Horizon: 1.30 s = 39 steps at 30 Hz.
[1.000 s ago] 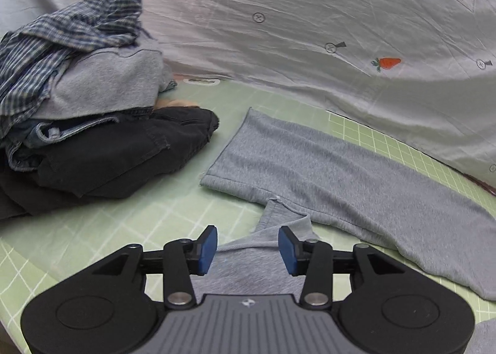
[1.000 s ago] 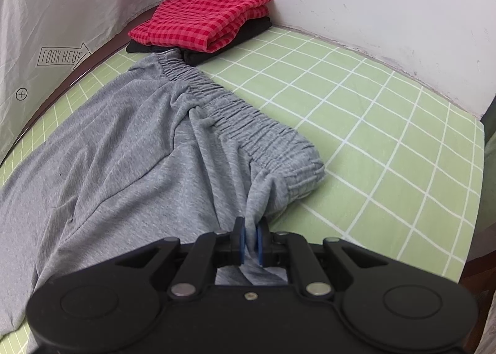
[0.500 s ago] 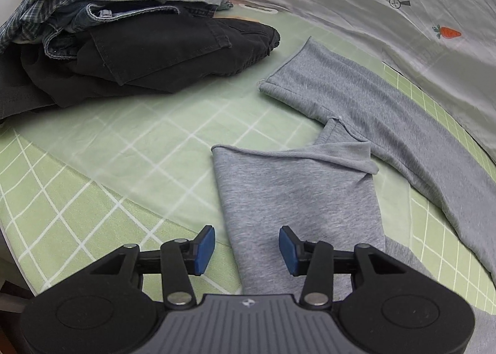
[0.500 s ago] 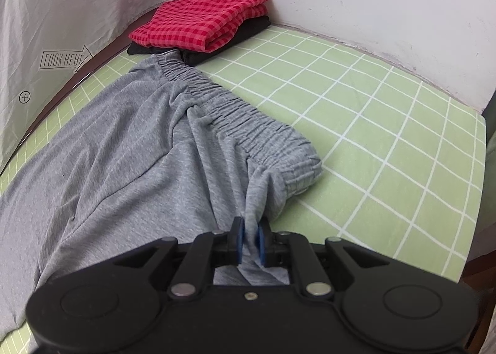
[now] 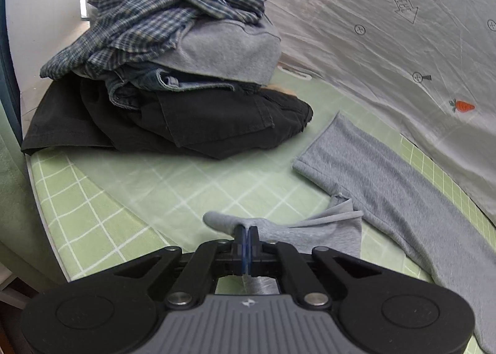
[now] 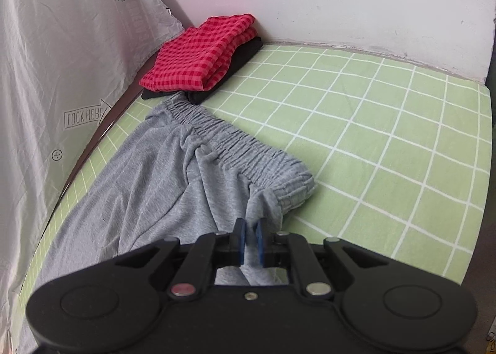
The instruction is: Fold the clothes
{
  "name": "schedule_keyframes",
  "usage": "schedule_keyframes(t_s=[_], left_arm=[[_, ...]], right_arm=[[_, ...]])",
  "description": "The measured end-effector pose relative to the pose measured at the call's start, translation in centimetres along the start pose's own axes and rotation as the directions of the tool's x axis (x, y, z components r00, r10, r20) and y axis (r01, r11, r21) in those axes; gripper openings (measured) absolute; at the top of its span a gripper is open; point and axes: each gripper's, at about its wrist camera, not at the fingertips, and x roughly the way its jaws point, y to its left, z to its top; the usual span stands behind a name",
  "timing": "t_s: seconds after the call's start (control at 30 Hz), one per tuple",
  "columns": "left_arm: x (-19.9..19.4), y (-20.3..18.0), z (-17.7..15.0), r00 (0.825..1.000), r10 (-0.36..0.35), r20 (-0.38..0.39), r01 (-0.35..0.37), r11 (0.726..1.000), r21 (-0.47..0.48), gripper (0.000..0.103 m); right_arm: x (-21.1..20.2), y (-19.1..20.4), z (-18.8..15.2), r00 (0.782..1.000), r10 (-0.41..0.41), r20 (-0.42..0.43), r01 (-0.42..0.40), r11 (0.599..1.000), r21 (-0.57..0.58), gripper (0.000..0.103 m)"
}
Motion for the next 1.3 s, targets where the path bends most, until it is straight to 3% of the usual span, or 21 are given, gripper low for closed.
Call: schedule_keyframes(t_s=[0.2,0.27,0.3,0.33,0.4,0.57,0.6,0.63,0.67,0.8,1.0,1.13,1.3], left_arm=[[-2.3,0.1,0.2,0.999,0.023,0.032,-0.022,0.999,-0.026,0.000],[-2.8,-0.1,-0.2,0.999,0.035,0.024,-0.034,0.999,-0.038,0.000],[-3.1,-0.2,-0.4,0.999,0.036,0.020,-0.035,0.998,-0.049,0.000],[-3.2,-0.4,-0.6,0.999,0.035,0.019,-0.034,0.998,-0.054,0.000],[-3.4,-1.0,-0.9,0.999,0.035,0.019,-0.034,0.998,-0.055,0.000],[-3.9,-2.3,-1.1,0.999,0.029,0.033,-0.028,0.999,-0.029,0.000],[-4.0,-2.6,-1.2,0.999,0.028,0.038,-0.027,0.999,-0.022,0.000],[-4.2,-2.8,-1.1,0.999,0.027,0.044,-0.026,1.000,-0.017,0.000],[-4.4,-2.8,-1.0,0.998,0.029,0.050,-0.028,0.999,-0.018,0.000],[-5.7,-2.5,0.0,0.995,0.046,0.093,-0.043,0.999,-0.032,0.000],[-8.1,-2.2,3.3,0.979,0.044,0.197,-0.034,0.998,-0.053,0.000],[-6.9,-2.9,4.3,0.976,0.071,0.205,-0.059,0.996,-0.068,0.000],[-6.3,-4.6,6.0,0.971,0.031,0.239,-0.023,0.999,-0.036,0.000]], right_arm=[[-0.1,-1.0,0.2,0.999,-0.011,-0.036,0.008,0.997,-0.070,0.007],[-0.1,-1.4,0.1,0.998,-0.010,-0.056,0.006,0.997,-0.078,0.012],[-0.2,-1.5,0.0,0.998,0.001,-0.069,-0.007,0.996,-0.084,0.021],[-0.3,-1.6,-0.1,0.997,0.013,-0.081,-0.020,0.996,-0.090,0.038],[-0.3,-1.5,-0.3,0.994,0.028,-0.108,-0.040,0.993,-0.112,0.056],[1.1,-0.3,-1.2,0.986,0.007,-0.168,-0.046,0.972,-0.230,0.052],[1.1,-0.1,-1.3,0.985,0.015,-0.172,-0.058,0.968,-0.245,0.036],[1.3,0.1,-1.4,0.983,0.025,-0.183,-0.072,0.964,-0.255,0.014],[1.4,0.3,-1.5,0.980,0.033,-0.197,-0.084,0.962,-0.259,0.007],[-0.3,0.8,-0.5,0.985,0.099,-0.140,-0.132,0.961,-0.245,0.003],[-4.6,1.4,3.8,0.982,0.184,0.051,-0.174,0.973,-0.149,0.002],[-4.4,1.9,5.2,0.982,0.168,0.080,-0.155,0.976,-0.150,0.002],[-4.3,3.3,6.3,0.974,0.198,0.114,-0.184,0.976,-0.120,0.002]])
